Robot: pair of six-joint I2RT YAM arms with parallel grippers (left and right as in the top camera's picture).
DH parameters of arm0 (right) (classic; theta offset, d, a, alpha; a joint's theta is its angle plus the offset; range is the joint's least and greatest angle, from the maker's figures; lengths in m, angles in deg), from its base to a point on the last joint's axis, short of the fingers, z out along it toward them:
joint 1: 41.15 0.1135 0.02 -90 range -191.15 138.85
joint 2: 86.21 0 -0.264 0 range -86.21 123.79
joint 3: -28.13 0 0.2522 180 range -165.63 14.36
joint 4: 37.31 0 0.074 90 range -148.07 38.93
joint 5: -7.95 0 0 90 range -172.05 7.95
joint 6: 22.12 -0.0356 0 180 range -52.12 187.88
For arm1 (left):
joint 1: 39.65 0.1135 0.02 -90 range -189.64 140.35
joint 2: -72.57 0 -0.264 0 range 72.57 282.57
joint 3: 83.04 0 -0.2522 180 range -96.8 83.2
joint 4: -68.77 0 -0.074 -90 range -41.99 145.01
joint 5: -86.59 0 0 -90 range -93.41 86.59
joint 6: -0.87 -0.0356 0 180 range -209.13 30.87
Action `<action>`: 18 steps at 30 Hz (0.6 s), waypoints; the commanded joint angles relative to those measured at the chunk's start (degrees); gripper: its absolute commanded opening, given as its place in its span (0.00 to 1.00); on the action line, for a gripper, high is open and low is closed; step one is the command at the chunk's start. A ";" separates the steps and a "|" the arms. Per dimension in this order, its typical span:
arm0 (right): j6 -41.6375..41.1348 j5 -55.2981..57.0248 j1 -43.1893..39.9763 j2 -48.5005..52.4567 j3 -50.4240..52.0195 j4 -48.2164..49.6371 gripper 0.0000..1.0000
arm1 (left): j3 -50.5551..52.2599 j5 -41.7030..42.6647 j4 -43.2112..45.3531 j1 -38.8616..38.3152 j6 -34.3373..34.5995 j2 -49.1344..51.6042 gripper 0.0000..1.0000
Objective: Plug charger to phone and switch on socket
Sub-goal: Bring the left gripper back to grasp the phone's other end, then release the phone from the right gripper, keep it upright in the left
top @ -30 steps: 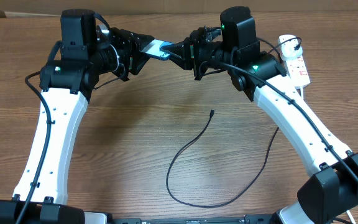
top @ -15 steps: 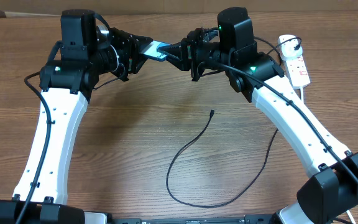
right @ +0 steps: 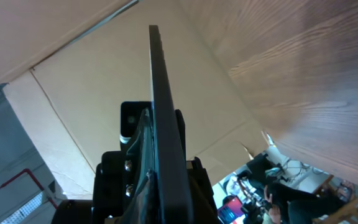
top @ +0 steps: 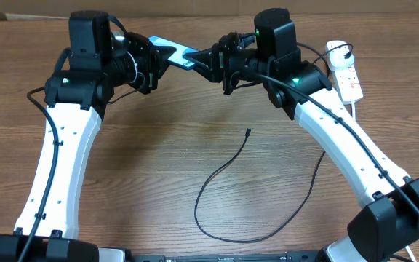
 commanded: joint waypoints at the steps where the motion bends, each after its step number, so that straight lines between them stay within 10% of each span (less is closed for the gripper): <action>1: 3.48 -3.34 1.57 -0.28 -1.57 0.26 0.22 | 0.11 -0.81 0.28 -0.42 -2.71 0.33 0.04; 13: 21.03 -1.70 1.66 -0.28 -1.57 -3.21 0.95 | 0.11 -12.35 -3.48 -0.39 -10.19 0.33 0.04; 18: 34.38 8.07 1.57 -0.28 -1.57 -16.04 1.00 | 0.11 -27.50 -10.91 -0.37 -17.57 0.35 0.04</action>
